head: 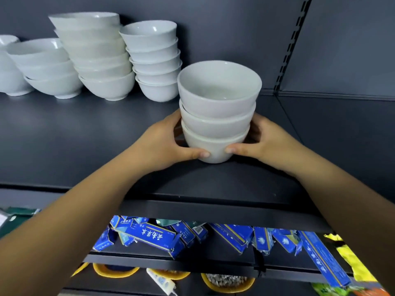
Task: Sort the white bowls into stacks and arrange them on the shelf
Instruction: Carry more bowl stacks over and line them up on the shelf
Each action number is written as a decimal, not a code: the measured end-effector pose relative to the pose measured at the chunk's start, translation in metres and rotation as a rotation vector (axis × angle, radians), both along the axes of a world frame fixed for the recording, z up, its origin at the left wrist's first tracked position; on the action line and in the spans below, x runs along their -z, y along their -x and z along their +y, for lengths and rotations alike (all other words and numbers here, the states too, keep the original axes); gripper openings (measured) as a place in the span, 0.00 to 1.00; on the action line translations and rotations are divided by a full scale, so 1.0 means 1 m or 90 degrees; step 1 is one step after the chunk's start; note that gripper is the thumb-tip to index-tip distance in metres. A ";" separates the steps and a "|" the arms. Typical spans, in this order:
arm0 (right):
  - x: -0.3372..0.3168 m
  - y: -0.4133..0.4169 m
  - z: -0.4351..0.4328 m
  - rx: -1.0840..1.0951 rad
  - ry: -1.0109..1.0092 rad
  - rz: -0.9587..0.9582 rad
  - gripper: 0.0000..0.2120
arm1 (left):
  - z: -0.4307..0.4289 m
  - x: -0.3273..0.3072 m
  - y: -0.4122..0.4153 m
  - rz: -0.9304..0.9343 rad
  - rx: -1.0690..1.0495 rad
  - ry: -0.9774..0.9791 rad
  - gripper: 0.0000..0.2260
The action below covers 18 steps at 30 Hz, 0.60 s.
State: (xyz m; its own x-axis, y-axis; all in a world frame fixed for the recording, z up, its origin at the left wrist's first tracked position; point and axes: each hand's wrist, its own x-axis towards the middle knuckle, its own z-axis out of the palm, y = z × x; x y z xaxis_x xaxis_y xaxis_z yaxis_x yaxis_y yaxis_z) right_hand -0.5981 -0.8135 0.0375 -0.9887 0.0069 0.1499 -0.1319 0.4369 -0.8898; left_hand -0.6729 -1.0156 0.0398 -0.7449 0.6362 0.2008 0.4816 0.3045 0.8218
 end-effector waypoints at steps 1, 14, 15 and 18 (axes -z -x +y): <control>-0.002 0.006 0.002 0.003 0.000 -0.004 0.42 | 0.004 -0.002 0.007 -0.016 0.003 0.001 0.33; 0.007 0.115 0.035 0.080 0.121 -0.019 0.29 | 0.059 0.012 0.090 -0.104 -0.105 -0.116 0.20; 0.009 0.122 0.036 0.088 0.127 -0.011 0.28 | 0.063 0.014 0.095 -0.096 -0.125 -0.112 0.20; 0.013 0.139 0.038 0.100 0.162 0.006 0.27 | 0.073 0.017 0.108 -0.072 -0.175 -0.085 0.19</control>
State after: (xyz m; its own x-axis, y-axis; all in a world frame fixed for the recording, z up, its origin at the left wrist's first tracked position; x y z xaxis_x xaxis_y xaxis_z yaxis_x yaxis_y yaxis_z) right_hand -0.7375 -0.7760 0.0247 -0.9710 0.1982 0.1336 -0.0897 0.2162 -0.9722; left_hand -0.7811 -0.9430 0.0224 -0.9076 0.3815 0.1755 0.3001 0.2970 0.9065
